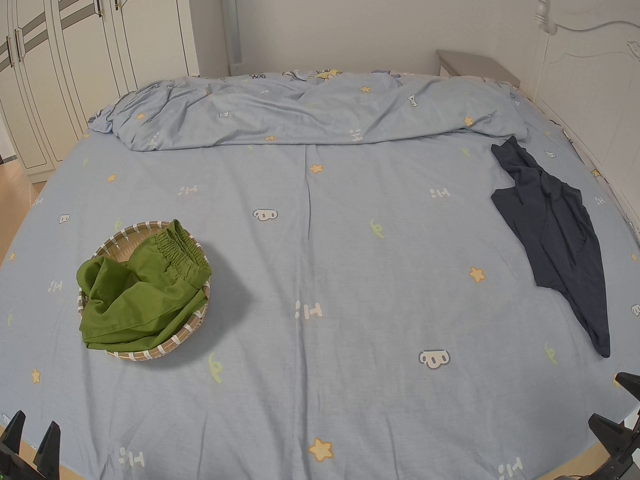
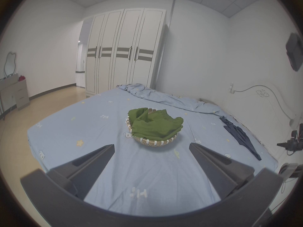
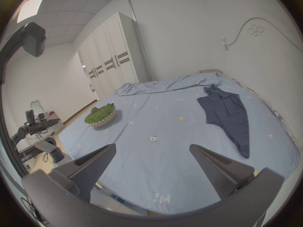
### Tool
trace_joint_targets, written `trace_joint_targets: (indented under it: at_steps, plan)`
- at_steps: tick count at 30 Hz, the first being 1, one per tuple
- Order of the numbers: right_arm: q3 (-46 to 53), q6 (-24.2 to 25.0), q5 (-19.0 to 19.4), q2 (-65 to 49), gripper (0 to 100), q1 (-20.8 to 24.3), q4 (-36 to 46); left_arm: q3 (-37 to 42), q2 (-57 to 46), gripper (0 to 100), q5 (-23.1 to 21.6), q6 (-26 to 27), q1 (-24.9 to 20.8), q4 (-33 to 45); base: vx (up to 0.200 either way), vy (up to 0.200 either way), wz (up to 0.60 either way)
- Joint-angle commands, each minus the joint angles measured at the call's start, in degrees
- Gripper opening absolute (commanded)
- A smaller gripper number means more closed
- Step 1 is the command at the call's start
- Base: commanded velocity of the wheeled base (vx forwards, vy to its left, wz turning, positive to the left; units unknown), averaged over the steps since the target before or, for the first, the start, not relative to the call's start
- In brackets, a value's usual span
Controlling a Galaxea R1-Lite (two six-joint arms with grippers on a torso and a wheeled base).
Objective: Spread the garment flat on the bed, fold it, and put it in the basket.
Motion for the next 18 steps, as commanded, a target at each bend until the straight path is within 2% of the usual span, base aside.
trace_joint_targets:
  at_steps: [1, 3, 5, 6, 7, 12, 15, 18]
  plan:
    - [7.93, -0.99, -2.28, -8.68, 100, -4.77, -0.62, 8.21, -3.35, 100, 0.08, 4.14, 0.02, -8.67, 0.0, 0.0, 0.0]
    - [11.88, -2.84, -4.83, -8.5, 100, -4.77, -2.65, 9.62, -3.35, 100, -0.45, 8.45, 0.02, -11.13, 0.0, 0.0, 0.0]
    - [13.73, -2.05, -8.69, -8.33, 100, -4.77, -7.57, 10.5, -3.35, 100, -0.54, 13.55, 0.02, -12.53, 0.0, 0.0, 0.0]
    - [13.99, -1.96, -9.22, -8.33, 100, -4.77, -8.27, 10.68, -3.35, 100, -0.54, 14.25, 0.02, -12.89, 0.0, 0.0, 0.0]
    - [15.93, -2.14, -11.59, -8.33, 100, -4.77, -11.7, 12.08, -3.35, 100, -1.33, 15.48, 0.02, -14.56, 0.0, 0.0, 0.0]
    - [18.65, -6.44, -13.61, -8.33, 100, -4.77, -18.11, 13.4, -3.35, 100, -2.47, 13.9, 0.11, -16.05, 0.0, 0.0, 0.0]
    - [18.65, -6.36, -17.39, -8.33, 100, -4.77, -17.94, 13.4, -3.35, 100, -2.38, 13.46, 0.11, -16.4, 0.0, 0.0, 0.0]
    - [18.65, -6.0, -17.57, -8.33, 100, -4.77, -17.94, 13.4, -3.35, 100, -2.38, 13.46, 0.11, -16.4, 0.0, 0.0, 0.0]
